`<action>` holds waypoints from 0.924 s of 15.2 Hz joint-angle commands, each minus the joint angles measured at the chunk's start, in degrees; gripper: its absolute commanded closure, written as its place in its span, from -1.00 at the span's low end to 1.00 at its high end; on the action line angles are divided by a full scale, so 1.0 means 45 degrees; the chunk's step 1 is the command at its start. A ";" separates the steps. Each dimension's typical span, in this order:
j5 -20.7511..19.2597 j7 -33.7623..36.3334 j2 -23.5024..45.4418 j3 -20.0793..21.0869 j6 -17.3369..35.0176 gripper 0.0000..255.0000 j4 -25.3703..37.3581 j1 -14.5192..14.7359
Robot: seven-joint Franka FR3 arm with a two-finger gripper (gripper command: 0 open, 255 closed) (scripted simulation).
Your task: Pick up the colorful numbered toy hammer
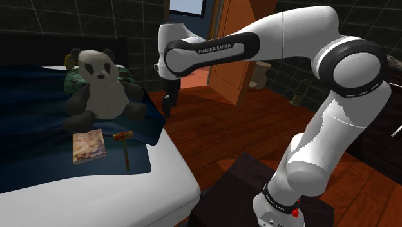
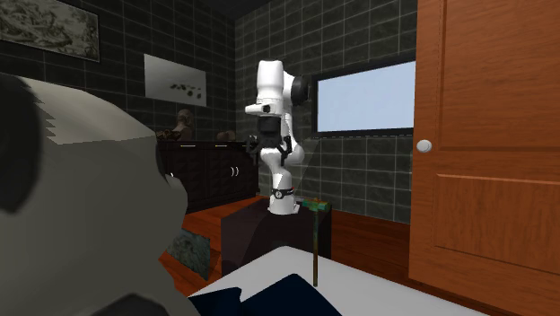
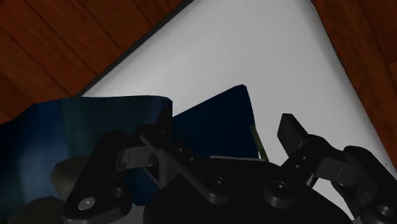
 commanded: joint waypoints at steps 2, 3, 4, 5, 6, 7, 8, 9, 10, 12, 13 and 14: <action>-0.0105 -0.0139 0.1204 0.0306 0.0220 -1.00 0.0981 0.0304; -0.0156 -0.0185 0.1600 0.0403 0.0264 -1.00 0.1326 0.0407; -0.0212 -0.0229 0.1997 0.0498 0.0298 -1.00 0.1681 0.0512; -0.0274 -0.0272 0.2394 0.0590 0.0323 -1.00 0.2045 0.0621; -0.0342 -0.0315 0.2792 0.0680 0.0337 -1.00 0.2420 0.0734; -0.0414 -0.0358 0.3191 0.0768 0.0342 -1.00 0.2806 0.0851; -0.0491 -0.0401 0.3592 0.0853 0.0336 -1.00 0.3202 0.0972; -0.0572 -0.0444 0.3995 0.0936 0.0321 -1.00 0.3609 0.1098; -0.0657 -0.0488 0.4400 0.1016 0.0295 -1.00 0.4029 0.1229; -0.0835 -0.0583 0.5218 0.1162 0.0211 -1.00 0.4905 0.1510; -0.0838 -0.0587 0.5239 0.1161 0.0208 -1.00 0.4929 0.1522; -0.0850 -0.0577 0.5284 0.1155 0.0360 -1.00 0.4821 0.1523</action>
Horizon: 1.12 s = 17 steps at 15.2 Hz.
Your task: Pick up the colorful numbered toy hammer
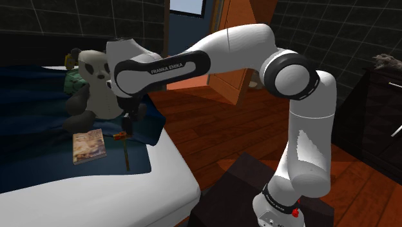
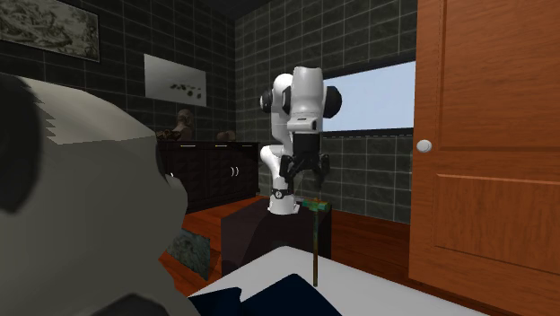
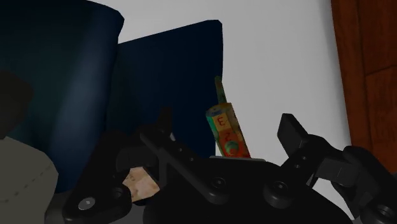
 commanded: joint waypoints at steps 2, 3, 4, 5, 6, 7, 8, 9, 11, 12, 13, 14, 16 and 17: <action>-0.0066 -0.0007 0.0274 -0.0008 0.0416 -1.00 -0.0144 0.0027; -0.0081 0.0004 0.0326 -0.0015 0.0564 -1.00 -0.0241 0.0028; -0.0097 0.0015 0.0381 -0.0021 0.0712 -1.00 -0.0335 0.0030; -0.0113 0.0026 0.0438 -0.0028 0.0859 -1.00 -0.0426 0.0032; -0.0139 0.0045 0.0533 -0.0040 0.1088 -1.00 -0.0563 0.0036; -0.0138 0.0044 0.0529 -0.0040 0.1089 -1.00 -0.0568 0.0036; -0.0139 0.0045 0.0532 -0.0040 0.1088 -1.00 -0.0564 0.0036; -0.0140 0.0037 0.0541 -0.0043 0.1088 1.00 -0.0555 0.0032; -0.0140 0.0039 0.0543 -0.0042 0.1076 1.00 -0.0541 0.0034; -0.0140 0.0039 0.0543 -0.0042 0.1075 1.00 -0.0541 0.0034; -0.0140 0.0039 0.0542 -0.0042 0.1078 1.00 -0.0544 0.0034; -0.0140 0.0038 0.0544 -0.0042 0.1077 1.00 -0.0541 0.0034; -0.0140 0.0038 0.0541 -0.0042 0.1083 1.00 -0.0550 0.0033; -0.0139 0.0036 0.0540 -0.0043 0.1083 1.00 -0.0551 0.0032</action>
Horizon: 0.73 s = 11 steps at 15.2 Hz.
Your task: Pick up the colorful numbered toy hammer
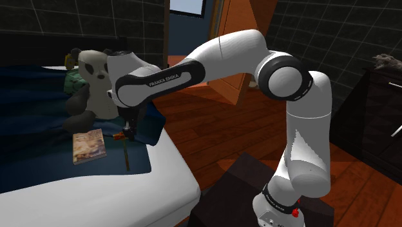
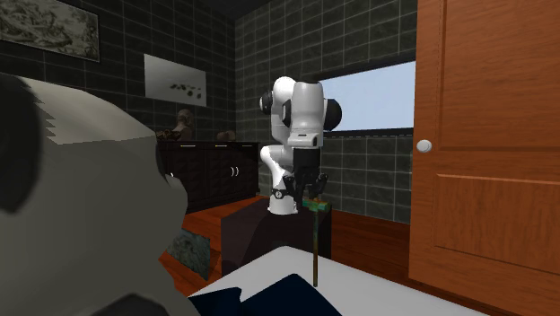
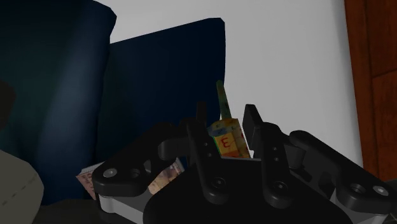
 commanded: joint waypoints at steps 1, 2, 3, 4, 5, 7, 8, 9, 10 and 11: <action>0.0001 0.0008 -0.0003 0.0003 0.0004 1.00 -0.0021 0.0005; 0.0019 -0.0004 -0.0064 0.0011 -0.0141 1.00 0.0063 0.0002; 0.0035 -0.0016 -0.0124 0.0018 -0.0286 1.00 0.0150 -0.0001; 0.0051 -0.0027 -0.0182 0.0025 -0.0433 1.00 0.0241 -0.0003; 0.0066 -0.0038 -0.0232 0.0032 -0.0583 1.00 0.0341 -0.0004; 0.0094 -0.0059 -0.0332 0.0044 -0.0882 1.00 0.0542 -0.0006; 0.0107 -0.0069 -0.0379 0.0050 -0.1033 1.00 0.0648 -0.0007; 0.0120 -0.0078 -0.0423 0.0056 -0.1185 1.00 0.0757 -0.0007; 0.0132 -0.0088 -0.0464 0.0061 -0.1338 1.00 0.0870 -0.0007; 0.0144 -0.0097 -0.0503 0.0066 -0.1492 1.00 0.0986 -0.0006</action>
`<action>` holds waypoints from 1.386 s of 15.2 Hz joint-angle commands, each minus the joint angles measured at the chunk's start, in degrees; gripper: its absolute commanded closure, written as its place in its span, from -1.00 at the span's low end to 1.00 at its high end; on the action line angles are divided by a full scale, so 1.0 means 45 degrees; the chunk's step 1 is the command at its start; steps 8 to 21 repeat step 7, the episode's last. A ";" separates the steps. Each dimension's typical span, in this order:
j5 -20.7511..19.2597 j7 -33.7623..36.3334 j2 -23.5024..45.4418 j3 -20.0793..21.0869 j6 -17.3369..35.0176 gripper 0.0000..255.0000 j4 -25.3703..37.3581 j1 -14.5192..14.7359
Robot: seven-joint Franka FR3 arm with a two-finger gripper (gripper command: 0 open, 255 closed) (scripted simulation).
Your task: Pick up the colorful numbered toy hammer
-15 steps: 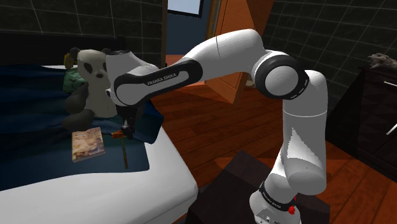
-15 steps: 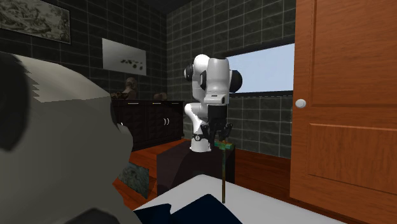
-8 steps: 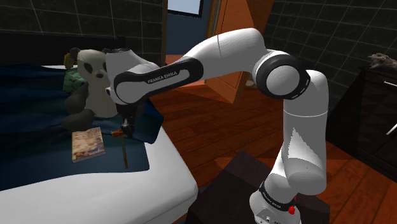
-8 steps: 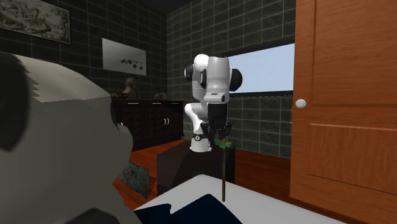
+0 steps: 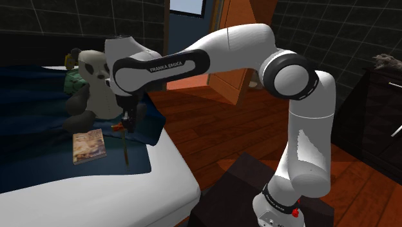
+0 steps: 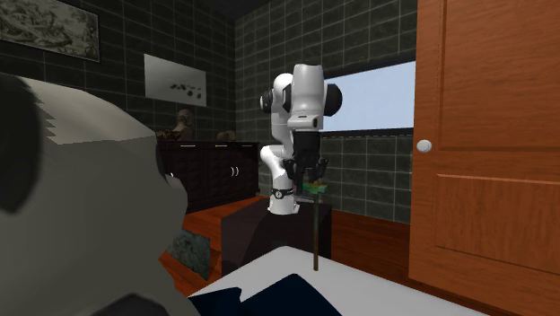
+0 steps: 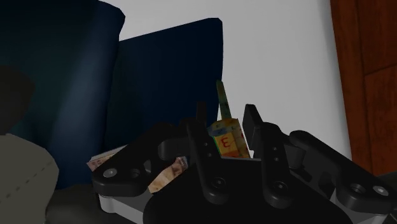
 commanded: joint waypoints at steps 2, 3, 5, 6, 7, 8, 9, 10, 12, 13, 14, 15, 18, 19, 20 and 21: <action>0.0033 -0.0021 -0.0107 0.0017 -0.0499 1.00 0.0392 0.0008; 0.0042 -0.0029 -0.0138 0.0021 -0.0656 1.00 0.0519 0.0010; 0.0059 -0.0044 -0.0191 0.0029 -0.0975 1.00 0.0786 0.0015; 0.0061 -0.0045 -0.0197 0.0030 -0.0998 1.00 0.0804 0.0015; 0.0060 -0.0045 -0.0195 0.0030 -0.0999 1.00 0.0806 0.0016; 0.0060 -0.0045 -0.0195 0.0030 -0.0999 1.00 0.0806 0.0016; 0.0060 -0.0045 -0.0195 0.0030 -0.0999 1.00 0.0806 0.0016; 0.0060 -0.0045 -0.0195 0.0030 -0.0999 1.00 0.0806 0.0016; 0.0060 -0.0045 -0.0195 0.0030 -0.0999 1.00 0.0806 0.0016; 0.0060 -0.0045 -0.0195 0.0030 -0.0999 1.00 0.0806 0.0016; 0.0060 -0.0045 -0.0195 0.0030 -0.0999 1.00 0.0806 0.0016; 0.0060 -0.0045 -0.0195 0.0030 -0.0999 1.00 0.0806 0.0016; 0.0060 -0.0045 -0.0195 0.0030 -0.0999 1.00 0.0806 0.0016; 0.0060 -0.0045 -0.0195 0.0030 -0.0999 1.00 0.0806 0.0016; 0.0060 -0.0045 -0.0195 0.0030 -0.0999 1.00 0.0806 0.0016; 0.0060 -0.0045 -0.0195 0.0030 -0.0999 1.00 0.0806 0.0016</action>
